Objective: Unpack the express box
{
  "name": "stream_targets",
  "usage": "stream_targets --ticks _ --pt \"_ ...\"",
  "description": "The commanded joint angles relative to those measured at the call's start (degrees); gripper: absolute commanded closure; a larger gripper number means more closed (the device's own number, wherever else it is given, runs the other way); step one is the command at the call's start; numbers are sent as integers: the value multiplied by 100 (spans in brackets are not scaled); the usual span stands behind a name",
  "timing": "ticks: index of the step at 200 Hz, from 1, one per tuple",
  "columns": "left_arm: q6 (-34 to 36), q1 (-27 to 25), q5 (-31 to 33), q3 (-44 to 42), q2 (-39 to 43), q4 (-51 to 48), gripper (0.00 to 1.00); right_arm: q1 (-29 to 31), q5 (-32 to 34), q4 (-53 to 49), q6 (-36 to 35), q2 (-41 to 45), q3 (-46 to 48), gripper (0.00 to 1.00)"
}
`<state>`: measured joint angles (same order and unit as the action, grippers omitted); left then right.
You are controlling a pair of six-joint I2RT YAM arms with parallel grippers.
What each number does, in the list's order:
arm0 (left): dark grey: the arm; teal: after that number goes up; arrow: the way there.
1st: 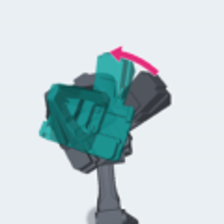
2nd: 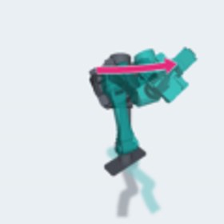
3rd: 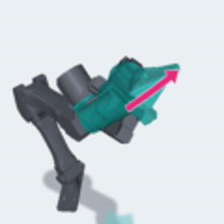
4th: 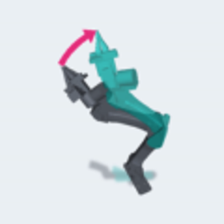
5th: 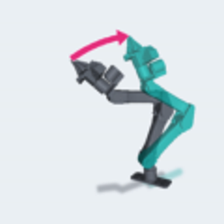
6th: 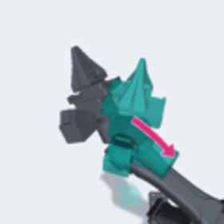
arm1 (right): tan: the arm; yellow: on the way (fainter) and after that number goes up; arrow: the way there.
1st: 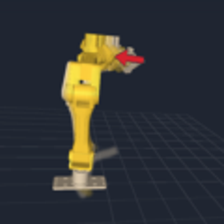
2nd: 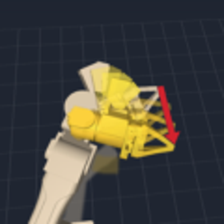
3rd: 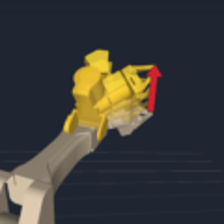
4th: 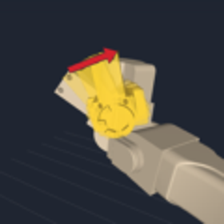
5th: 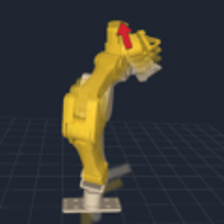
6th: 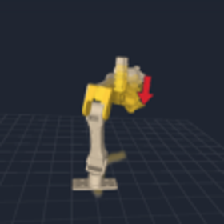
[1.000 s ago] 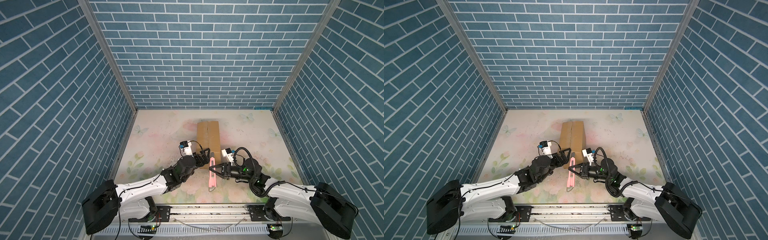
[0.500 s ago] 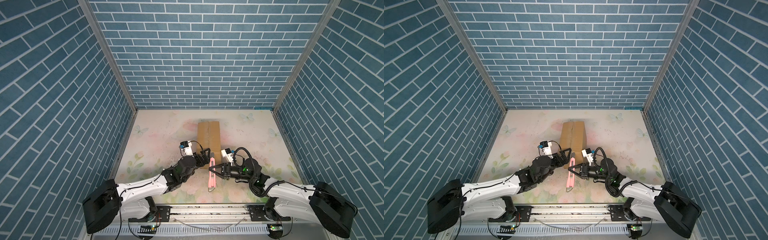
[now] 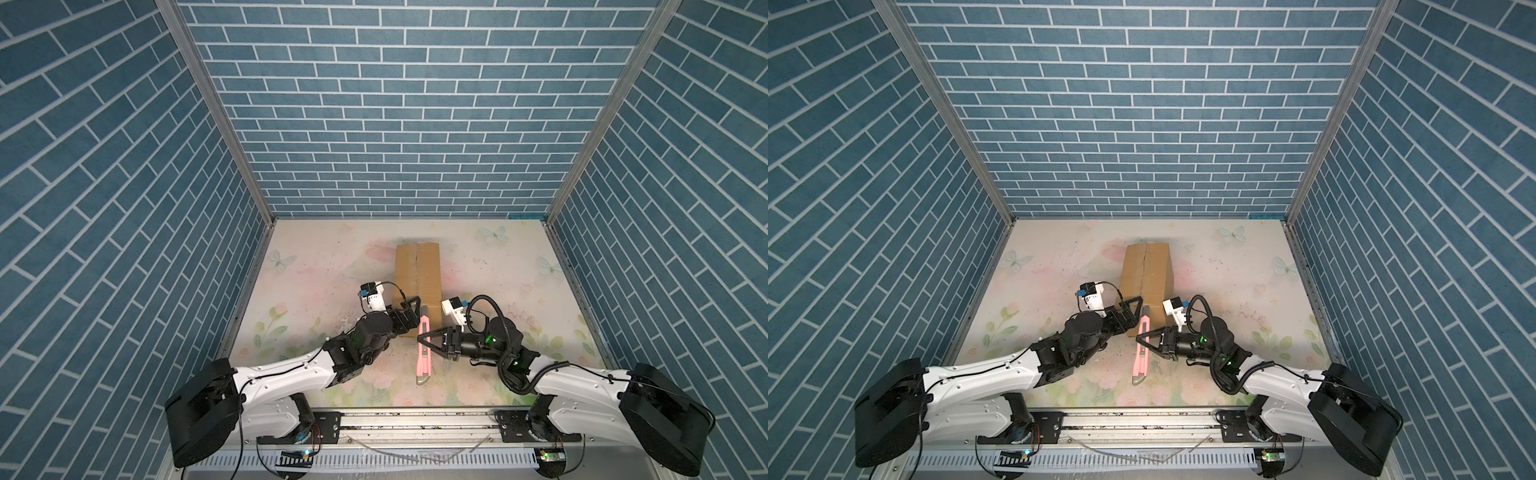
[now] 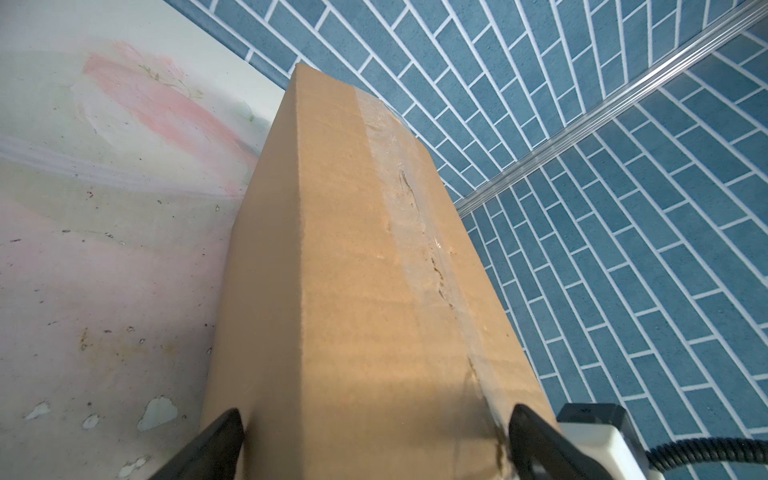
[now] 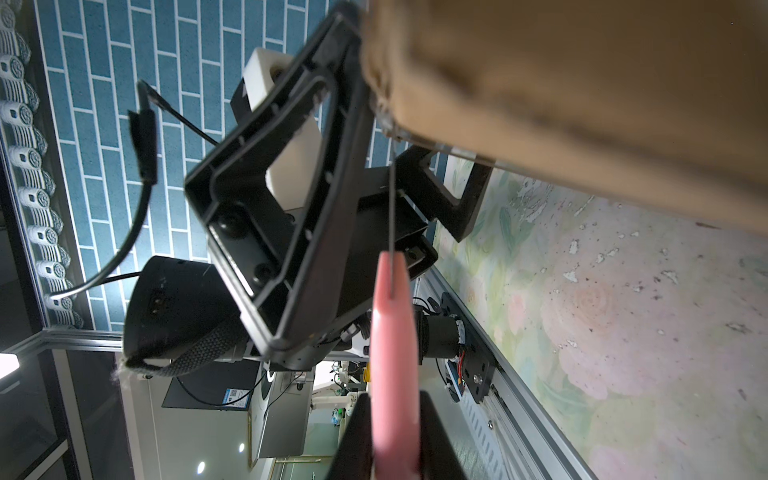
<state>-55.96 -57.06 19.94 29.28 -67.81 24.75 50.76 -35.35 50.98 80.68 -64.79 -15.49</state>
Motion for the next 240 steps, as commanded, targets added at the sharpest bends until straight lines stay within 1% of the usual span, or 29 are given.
stream_targets --ticks 1,35,70,112,135,149,166,181,194,215,240 --pt "52 -92 -105 65 182 38 0 77 -74 -79 -168 280 -215 100" --pt "164 -88 -13 -46 667 -370 0 -13 253 -1106 -491 1013 -155 100" --pt "126 -88 52 -291 1085 -661 0 -196 546 -2297 -737 1776 -207 100" --pt "222 -87 238 -434 1526 -1075 0 -299 622 -2752 -726 1883 -151 100" --pt "557 -49 419 -262 1703 -1373 0 -309 695 -2964 -672 1979 -102 100" --pt "792 91 329 -38 1675 -1550 0 -313 769 -3144 -683 2128 -97 100" --pt "985 506 -95 296 1515 -1763 0 -361 866 -3333 -689 2310 -87 100" --pt "1121 1049 -721 680 1243 -1991 0 -394 926 -3442 -687 2432 -77 100" --pt "1351 1568 -1499 1124 882 -2183 0 -408 959 -3517 -686 2517 -56 100" --pt "1831 2396 -2826 2195 -82 -2733 0 -436 987 -3586 -684 2618 -44 100" --pt "2554 2985 -4264 3639 -1511 -3203 0 -491 960 -3603 -688 2630 -46 100"
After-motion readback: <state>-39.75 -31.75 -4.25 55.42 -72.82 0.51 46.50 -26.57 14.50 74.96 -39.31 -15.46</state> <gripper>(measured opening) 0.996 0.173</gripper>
